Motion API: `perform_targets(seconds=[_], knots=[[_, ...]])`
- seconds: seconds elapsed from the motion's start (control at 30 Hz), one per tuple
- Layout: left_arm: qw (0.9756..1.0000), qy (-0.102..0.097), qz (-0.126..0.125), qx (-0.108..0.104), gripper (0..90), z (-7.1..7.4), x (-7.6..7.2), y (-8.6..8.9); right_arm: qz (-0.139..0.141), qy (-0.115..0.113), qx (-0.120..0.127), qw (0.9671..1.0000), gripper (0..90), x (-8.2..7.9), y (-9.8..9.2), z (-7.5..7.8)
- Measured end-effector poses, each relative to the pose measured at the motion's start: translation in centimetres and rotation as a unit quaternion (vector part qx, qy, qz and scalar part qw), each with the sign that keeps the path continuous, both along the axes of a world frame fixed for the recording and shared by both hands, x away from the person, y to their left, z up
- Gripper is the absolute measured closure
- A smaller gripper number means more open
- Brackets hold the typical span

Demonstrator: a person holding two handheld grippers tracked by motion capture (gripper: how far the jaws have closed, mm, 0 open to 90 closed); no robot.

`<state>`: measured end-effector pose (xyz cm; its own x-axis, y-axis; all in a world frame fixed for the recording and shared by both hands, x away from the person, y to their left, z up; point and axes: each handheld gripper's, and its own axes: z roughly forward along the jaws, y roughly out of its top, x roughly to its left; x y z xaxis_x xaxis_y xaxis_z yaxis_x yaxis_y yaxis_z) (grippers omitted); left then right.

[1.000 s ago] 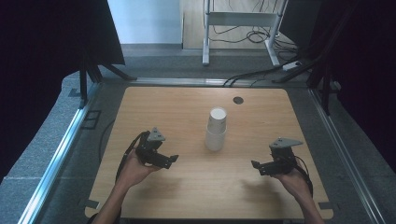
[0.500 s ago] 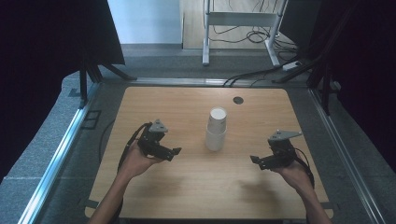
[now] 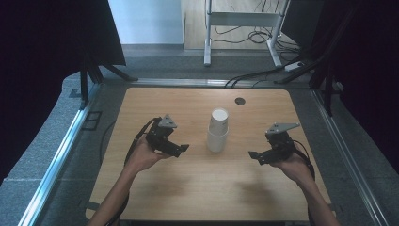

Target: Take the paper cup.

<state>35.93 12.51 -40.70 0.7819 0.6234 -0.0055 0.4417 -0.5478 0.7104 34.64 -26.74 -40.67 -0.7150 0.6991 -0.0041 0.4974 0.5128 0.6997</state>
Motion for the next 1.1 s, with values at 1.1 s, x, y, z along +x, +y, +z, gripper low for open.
perform_targets(seconds=[1.1], knots=[[0.9988, -0.008, -0.045, -0.016, 5.2, -0.9, 2.8, -5.1, 0.049, -0.012, 0.030, 0.9983, 6.4, 3.5, 3.7, 3.4]])
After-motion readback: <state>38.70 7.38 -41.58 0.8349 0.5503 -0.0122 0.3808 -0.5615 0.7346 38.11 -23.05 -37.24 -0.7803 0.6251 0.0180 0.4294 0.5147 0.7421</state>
